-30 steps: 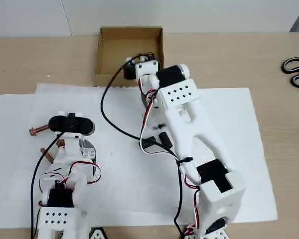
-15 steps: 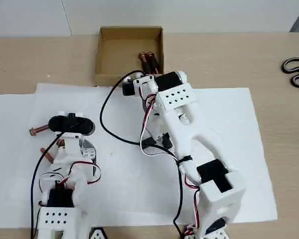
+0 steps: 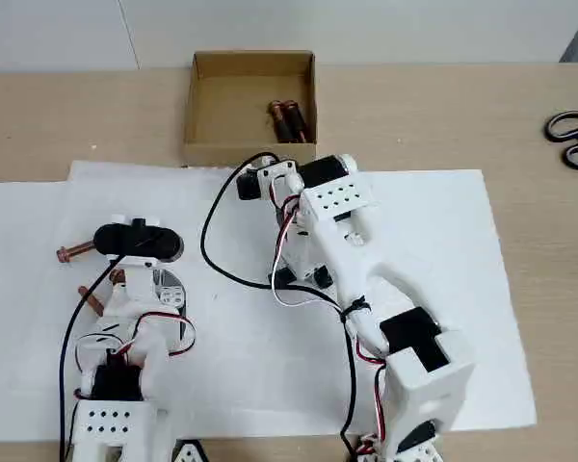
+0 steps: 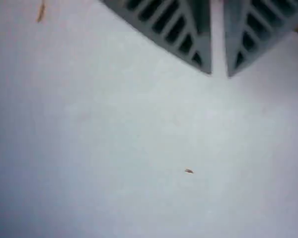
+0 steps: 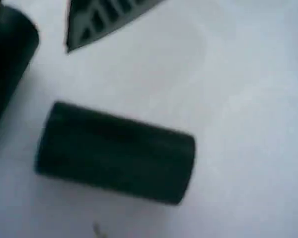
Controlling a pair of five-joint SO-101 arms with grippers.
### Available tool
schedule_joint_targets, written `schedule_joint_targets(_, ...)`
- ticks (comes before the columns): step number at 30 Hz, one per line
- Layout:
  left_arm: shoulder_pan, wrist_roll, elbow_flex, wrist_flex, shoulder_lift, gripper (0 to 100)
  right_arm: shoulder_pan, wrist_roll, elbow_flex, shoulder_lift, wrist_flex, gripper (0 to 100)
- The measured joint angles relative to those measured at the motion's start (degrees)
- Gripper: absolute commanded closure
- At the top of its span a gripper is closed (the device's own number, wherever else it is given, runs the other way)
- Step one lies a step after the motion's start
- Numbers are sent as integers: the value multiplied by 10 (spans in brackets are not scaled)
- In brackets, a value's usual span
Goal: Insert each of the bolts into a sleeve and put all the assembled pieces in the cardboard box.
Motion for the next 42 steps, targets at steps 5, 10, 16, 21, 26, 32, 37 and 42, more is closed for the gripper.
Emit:
schedule_joint_targets(5, 0, 0, 0, 0, 0, 994, 18, 18, 17, 0, -26, 902)
schedule_joint_targets(10, 0, 0, 0, 0, 0, 994, 31, 24, 30, 0, -31, 901)
schedule_joint_targets(16, 0, 0, 0, 0, 0, 994, 31, 24, 49, -2, -51, 887)
schedule_joint_targets(21, 0, 0, 0, 0, 0, 994, 30, 24, 62, -6, -65, 821)
schedule_joint_targets(26, 0, 0, 0, 0, 0, 994, 30, 24, 62, -6, -67, 823)
schedule_joint_targets(32, 0, 0, 0, 0, 0, 994, 19, 24, 63, -6, -67, 823)
schedule_joint_targets(37, 0, 0, 0, 0, 0, 994, 6, 24, 64, -5, -72, 823)
schedule_joint_targets(42, 0, 0, 0, 0, 0, 994, 3, 24, 67, -2, -82, 824)
